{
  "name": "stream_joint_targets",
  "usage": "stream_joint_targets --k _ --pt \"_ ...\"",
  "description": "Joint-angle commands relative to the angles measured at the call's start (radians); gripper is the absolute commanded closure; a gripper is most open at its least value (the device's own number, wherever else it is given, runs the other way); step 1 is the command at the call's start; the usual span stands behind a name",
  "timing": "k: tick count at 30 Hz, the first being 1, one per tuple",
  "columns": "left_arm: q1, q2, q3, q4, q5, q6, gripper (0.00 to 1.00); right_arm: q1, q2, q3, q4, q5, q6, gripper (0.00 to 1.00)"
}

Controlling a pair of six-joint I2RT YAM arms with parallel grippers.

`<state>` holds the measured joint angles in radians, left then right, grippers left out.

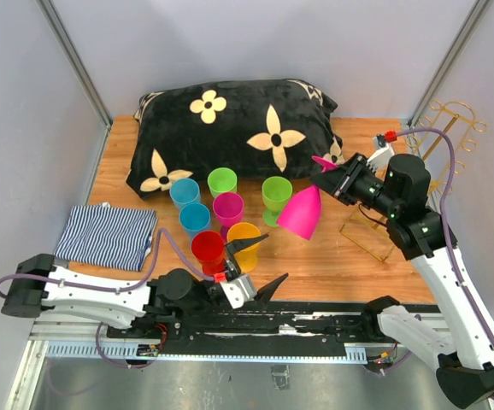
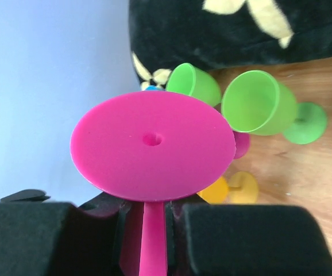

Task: Take the wine glass off the wine glass rack
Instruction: Place the wine glass at the center of the board.

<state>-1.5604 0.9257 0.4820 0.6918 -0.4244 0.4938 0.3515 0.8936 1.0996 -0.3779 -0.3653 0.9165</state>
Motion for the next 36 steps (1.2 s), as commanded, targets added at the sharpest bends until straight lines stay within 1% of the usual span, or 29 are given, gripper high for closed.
stream_joint_targets --k 1,3,6,9,14,17,22,25,27,28,31,32,33,34,36 --pt "-0.020 0.092 -0.049 0.474 -0.166 0.295 0.02 0.025 -0.041 -0.018 0.077 -0.101 0.120 0.98" --pt "-0.020 0.125 -0.063 0.596 -0.192 0.351 0.04 0.033 -0.058 -0.033 0.073 -0.096 0.123 0.98" --pt "-0.021 0.154 -0.057 0.672 -0.198 0.375 0.05 0.034 -0.076 -0.049 0.067 -0.094 0.125 0.98" --pt "-0.021 0.183 -0.042 0.691 -0.195 0.374 0.07 0.035 -0.084 -0.063 0.068 -0.108 0.129 0.98" --pt "-0.020 0.237 -0.012 0.716 -0.215 0.391 0.14 0.043 -0.109 -0.084 0.081 -0.146 0.150 0.97" --pt "-0.020 0.266 0.004 0.738 -0.213 0.382 0.25 0.053 -0.146 -0.104 0.082 -0.138 0.163 0.97" --pt "-0.021 0.317 0.035 0.772 -0.223 0.379 0.52 0.059 -0.185 -0.122 0.066 -0.150 0.168 0.95" --pt "-0.020 0.326 0.058 0.706 -0.217 0.348 0.72 0.061 -0.198 -0.142 0.060 -0.145 0.163 0.93" --pt "-0.020 0.321 0.054 0.704 -0.209 0.318 0.82 0.063 -0.204 -0.156 0.059 -0.143 0.159 0.88" --pt "-0.020 0.316 0.050 0.706 -0.200 0.304 0.84 0.063 -0.206 -0.162 0.058 -0.145 0.160 0.85" --pt "-0.020 0.294 0.049 0.685 -0.182 0.270 0.93 0.066 -0.204 -0.177 0.066 -0.158 0.160 0.83" --pt "-0.020 0.286 0.055 0.668 -0.186 0.263 0.97 0.068 -0.202 -0.180 0.068 -0.162 0.158 0.82" --pt "-0.020 0.273 0.061 0.647 -0.188 0.251 0.99 0.070 -0.202 -0.184 0.069 -0.164 0.159 0.79" --pt "-0.020 0.261 0.067 0.618 -0.194 0.234 0.99 0.072 -0.202 -0.186 0.068 -0.165 0.154 0.72" --pt "-0.020 0.218 0.092 0.517 -0.220 0.174 0.99 0.074 -0.203 -0.179 0.042 -0.158 0.124 0.52"
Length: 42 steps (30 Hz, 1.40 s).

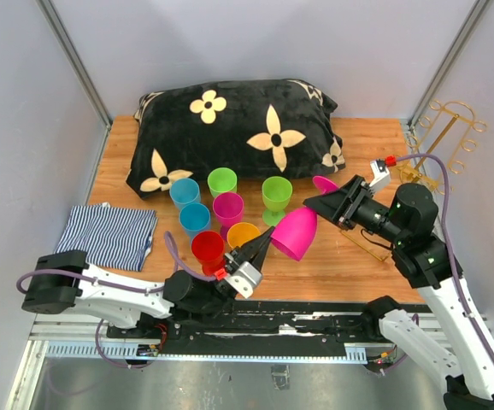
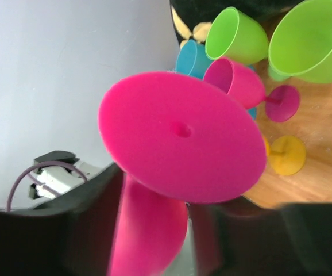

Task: Take the wine glass off the wine glass rack
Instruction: Place the wine glass at the center of the board.

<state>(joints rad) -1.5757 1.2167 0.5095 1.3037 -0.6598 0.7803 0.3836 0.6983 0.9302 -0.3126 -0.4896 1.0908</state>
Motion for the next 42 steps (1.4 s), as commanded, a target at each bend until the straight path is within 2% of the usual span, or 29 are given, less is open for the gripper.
stream_joint_targets --k 1,3,8,11,20,24,27,32,39,42 --pt "-0.004 -0.098 0.088 -0.178 0.001 -0.153 0.99 0.042 -0.008 0.012 -0.051 -0.020 -0.082 0.44" --pt "-0.005 -0.153 0.136 -0.349 -0.032 -0.241 0.99 0.042 -0.010 0.056 -0.130 0.019 -0.158 0.36" --pt "-0.005 -0.256 0.279 -0.823 -0.101 -0.460 0.99 0.041 -0.034 0.153 -0.320 0.188 -0.329 0.27" --pt "-0.004 -0.274 0.389 -1.058 -0.150 -0.596 0.99 0.042 -0.070 0.150 -0.375 0.258 -0.393 0.20" --pt "0.000 -0.134 0.673 -1.498 -0.107 -0.786 1.00 0.042 -0.099 0.164 -0.410 0.263 -0.486 0.16" --pt "0.061 -0.059 0.780 -1.713 -0.033 -0.911 1.00 0.042 -0.108 0.235 -0.426 0.263 -0.547 0.16" --pt "0.155 -0.052 0.772 -1.770 0.091 -0.967 0.99 0.042 -0.136 0.269 -0.435 0.275 -0.586 0.16" --pt "0.224 -0.014 0.793 -1.807 0.211 -0.988 0.99 0.041 -0.202 0.251 -0.425 0.320 -0.608 0.17" --pt "0.331 0.245 1.026 -2.042 0.485 -0.980 1.00 0.041 -0.207 0.322 -0.477 0.412 -0.633 0.19" --pt "0.362 0.334 1.077 -2.101 0.523 -0.967 0.99 0.042 -0.187 0.384 -0.512 0.422 -0.680 0.18"
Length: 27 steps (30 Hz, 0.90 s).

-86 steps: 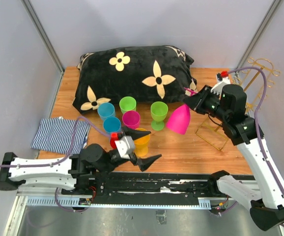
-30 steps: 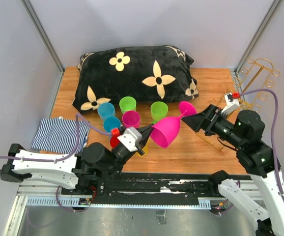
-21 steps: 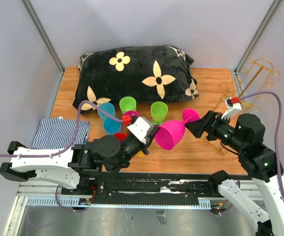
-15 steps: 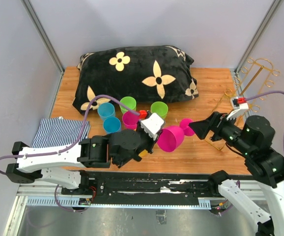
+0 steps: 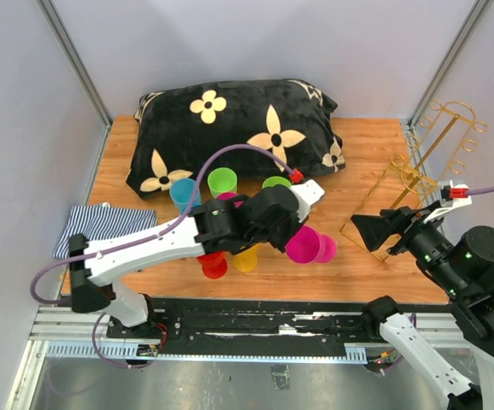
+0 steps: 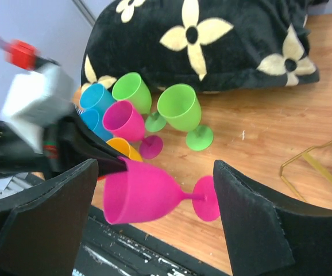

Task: Take the wine glass off the wine glass rack
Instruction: Place the wine glass at the center of the board.

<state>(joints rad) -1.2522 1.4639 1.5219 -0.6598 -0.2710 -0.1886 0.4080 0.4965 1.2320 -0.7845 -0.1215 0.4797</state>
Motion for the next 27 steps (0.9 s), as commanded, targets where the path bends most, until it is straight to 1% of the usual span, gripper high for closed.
stream_joint_targets --k 1,5,9,11,15,18,20,22,25,27 --pt "0.051 0.106 0.068 -0.142 0.146 0.004 0.99 0.017 0.016 0.094 -0.039 0.051 -0.079 0.18" --pt "0.106 0.170 0.070 -0.158 0.220 0.014 1.00 0.017 -0.001 0.102 -0.027 0.064 -0.091 0.18" --pt "0.148 0.238 0.090 -0.210 0.199 0.020 0.99 0.018 -0.015 0.088 -0.027 0.092 -0.097 0.18" --pt "0.170 0.258 0.099 -0.219 0.215 0.027 1.00 0.018 -0.019 0.077 -0.027 0.090 -0.096 0.18" --pt "0.198 0.291 0.133 -0.252 0.185 0.035 0.99 0.018 -0.021 0.059 -0.027 0.085 -0.091 0.18" --pt "0.219 0.313 0.149 -0.279 0.176 0.040 0.97 0.017 -0.024 0.053 -0.027 0.088 -0.095 0.18" --pt "0.231 0.327 0.159 -0.294 0.171 0.047 0.94 0.017 -0.024 0.047 -0.028 0.090 -0.098 0.18" --pt "0.232 0.325 0.180 -0.310 0.143 0.041 0.94 0.018 -0.024 0.043 -0.029 0.093 -0.103 0.18" --pt "0.235 0.311 0.195 -0.293 0.165 0.057 0.87 0.017 -0.024 0.041 -0.031 0.097 -0.105 0.18" --pt "0.240 0.336 0.228 -0.329 0.140 0.060 0.83 0.017 -0.026 0.037 -0.025 0.097 -0.104 0.18"
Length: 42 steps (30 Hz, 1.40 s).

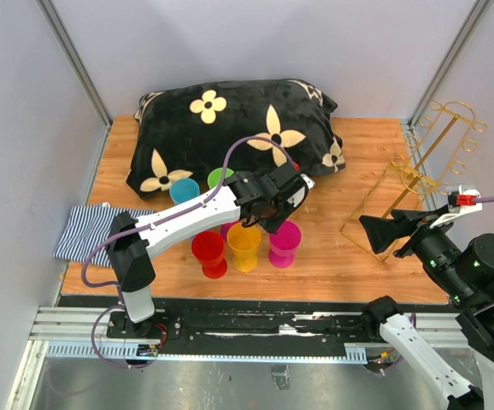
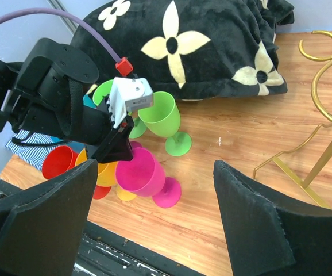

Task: Take the wine glass off the wine glass rack
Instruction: Place the wine glass at the center of the board, then reset both arms

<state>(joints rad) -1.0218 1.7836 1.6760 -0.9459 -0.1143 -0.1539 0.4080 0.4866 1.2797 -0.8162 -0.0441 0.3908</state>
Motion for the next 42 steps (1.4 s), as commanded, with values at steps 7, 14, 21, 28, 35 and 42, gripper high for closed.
stream_joint_targets --k 7,14,21,28,35,42 --pt "0.012 0.022 0.096 -0.031 -0.076 0.004 0.37 0.017 -0.014 -0.013 0.013 -0.003 -0.020 0.17" --pt "0.012 -0.247 -0.034 0.230 -0.119 -0.024 0.00 0.017 0.026 -0.016 0.052 -0.087 -0.096 0.10" --pt "0.141 -0.623 -0.262 0.451 -0.239 -0.081 0.00 0.018 0.178 0.106 0.049 -0.070 -0.255 0.02" --pt "0.517 -0.876 -0.388 0.463 -0.260 -0.095 0.00 0.018 0.288 0.253 0.080 -0.004 -0.392 0.02" --pt "0.523 -1.077 -0.484 0.486 -0.644 -0.172 0.00 0.017 0.309 0.271 0.102 -0.039 -0.443 0.02" --pt "0.522 -1.248 -0.499 0.450 -0.635 -0.216 0.00 0.018 0.251 0.181 0.143 -0.071 -0.375 0.02"
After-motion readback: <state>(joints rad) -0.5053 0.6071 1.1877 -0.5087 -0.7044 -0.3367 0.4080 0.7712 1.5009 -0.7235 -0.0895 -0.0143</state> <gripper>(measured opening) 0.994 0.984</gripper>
